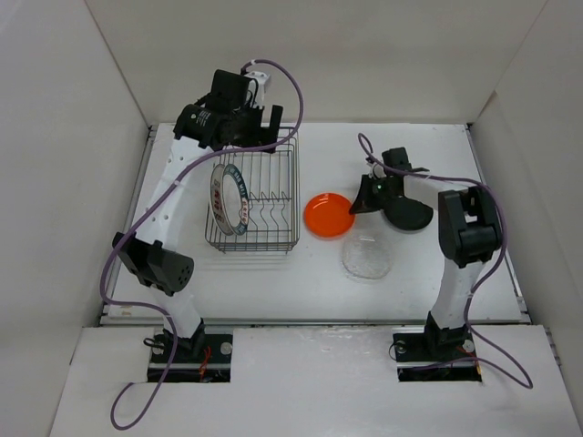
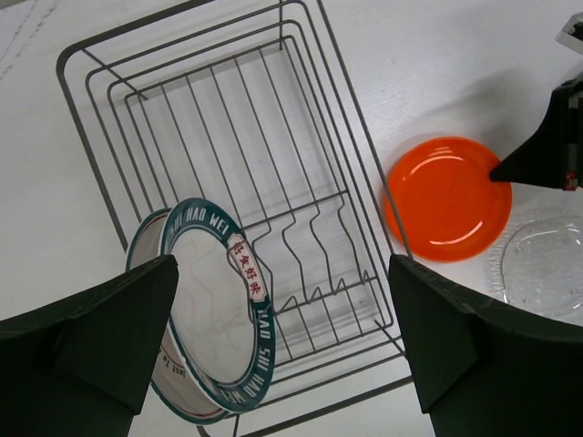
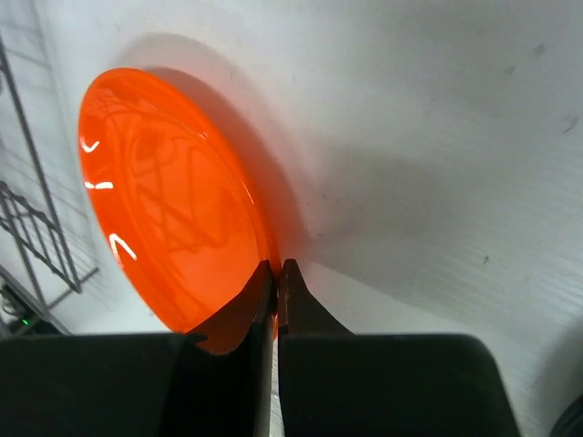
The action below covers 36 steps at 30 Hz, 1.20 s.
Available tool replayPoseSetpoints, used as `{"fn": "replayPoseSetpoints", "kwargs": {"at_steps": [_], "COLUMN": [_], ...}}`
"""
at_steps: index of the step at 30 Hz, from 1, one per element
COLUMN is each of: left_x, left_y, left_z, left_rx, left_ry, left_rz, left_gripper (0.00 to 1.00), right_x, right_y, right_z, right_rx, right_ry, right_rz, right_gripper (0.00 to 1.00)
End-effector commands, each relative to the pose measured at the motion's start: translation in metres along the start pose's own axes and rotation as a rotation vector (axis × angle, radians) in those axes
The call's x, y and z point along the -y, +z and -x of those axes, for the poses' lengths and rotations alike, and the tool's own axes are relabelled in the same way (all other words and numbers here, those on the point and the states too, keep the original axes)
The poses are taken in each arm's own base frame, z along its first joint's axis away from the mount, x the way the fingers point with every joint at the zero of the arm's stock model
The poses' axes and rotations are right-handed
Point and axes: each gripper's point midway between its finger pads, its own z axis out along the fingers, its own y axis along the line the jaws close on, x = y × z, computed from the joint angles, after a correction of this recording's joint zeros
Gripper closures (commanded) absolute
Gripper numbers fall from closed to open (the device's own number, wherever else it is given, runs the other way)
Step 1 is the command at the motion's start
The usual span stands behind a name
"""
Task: Load the plates into the dish rack
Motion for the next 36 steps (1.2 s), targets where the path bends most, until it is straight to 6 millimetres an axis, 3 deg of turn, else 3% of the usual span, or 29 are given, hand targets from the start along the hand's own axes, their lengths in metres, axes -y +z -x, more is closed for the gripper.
{"fn": "replayPoseSetpoints", "kwargs": {"at_steps": [1, 4, 5, 8, 9, 12, 19, 24, 25, 28, 32, 33, 34, 35, 36], "left_x": [0.016, 0.044, 0.043, 0.060, 0.066, 0.077, 0.104, 0.118, 0.119, 0.120, 0.120, 0.120, 0.117, 0.116, 0.114], "left_y": [-0.029, -0.037, -0.037, -0.046, -0.048, -0.049, -0.025, -0.017, -0.018, -0.011, -0.012, -0.012, -0.019, -0.021, -0.026], "left_z": [0.031, 0.052, 0.052, 0.070, 0.076, 0.081, 0.074, 0.067, 0.067, 0.055, 0.052, 0.052, 0.055, 0.055, 0.056], "left_rx": [0.128, 0.197, 0.198, 0.285, 0.319, 0.350, 0.309, 0.271, 0.270, 0.229, 0.227, 0.227, 0.245, 0.243, 0.247], "left_ry": [0.042, 0.088, 0.099, 0.129, 0.140, 0.155, 0.160, 0.166, 0.167, 0.155, 0.153, 0.153, 0.156, 0.145, 0.134], "left_rz": [-0.092, -0.253, -0.253, -0.347, -0.382, -0.442, -0.612, -0.709, -0.718, -0.729, -0.729, -0.729, -0.713, -0.702, -0.689], "left_gripper": [0.00, 0.00, 0.00, 0.00, 0.00, 0.00, 0.01, 0.11, 0.20, 0.25, 0.76, 0.96, 1.00, 1.00, 1.00], "right_x": [-0.016, -0.060, -0.067, -0.083, -0.097, -0.120, -0.188, -0.207, -0.213, -0.221, -0.228, -0.228, -0.231, -0.234, -0.233], "right_y": [-0.031, -0.088, -0.101, -0.137, -0.157, -0.189, -0.225, -0.232, -0.239, -0.244, -0.244, -0.244, -0.242, -0.241, -0.241], "right_z": [0.064, 0.108, 0.117, 0.132, 0.132, 0.128, 0.107, 0.104, 0.102, 0.101, 0.098, 0.098, 0.096, 0.095, 0.096], "right_rx": [0.236, 0.427, 0.467, 0.586, 0.626, 0.688, 0.733, 0.744, 0.753, 0.775, 0.773, 0.773, 0.768, 0.768, 0.773], "right_ry": [0.005, -0.013, -0.020, -0.052, -0.072, -0.125, -0.310, -0.340, -0.362, -0.383, -0.386, -0.386, -0.390, -0.391, -0.386], "right_rz": [0.043, 0.091, 0.089, 0.046, 0.052, 0.081, 0.292, 0.357, 0.380, 0.425, 0.458, 0.458, 0.465, 0.465, 0.458], "right_gripper": [1.00, 1.00, 1.00, 1.00, 1.00, 1.00, 1.00, 1.00, 1.00, 1.00, 1.00, 1.00, 1.00, 0.93, 0.38]}}
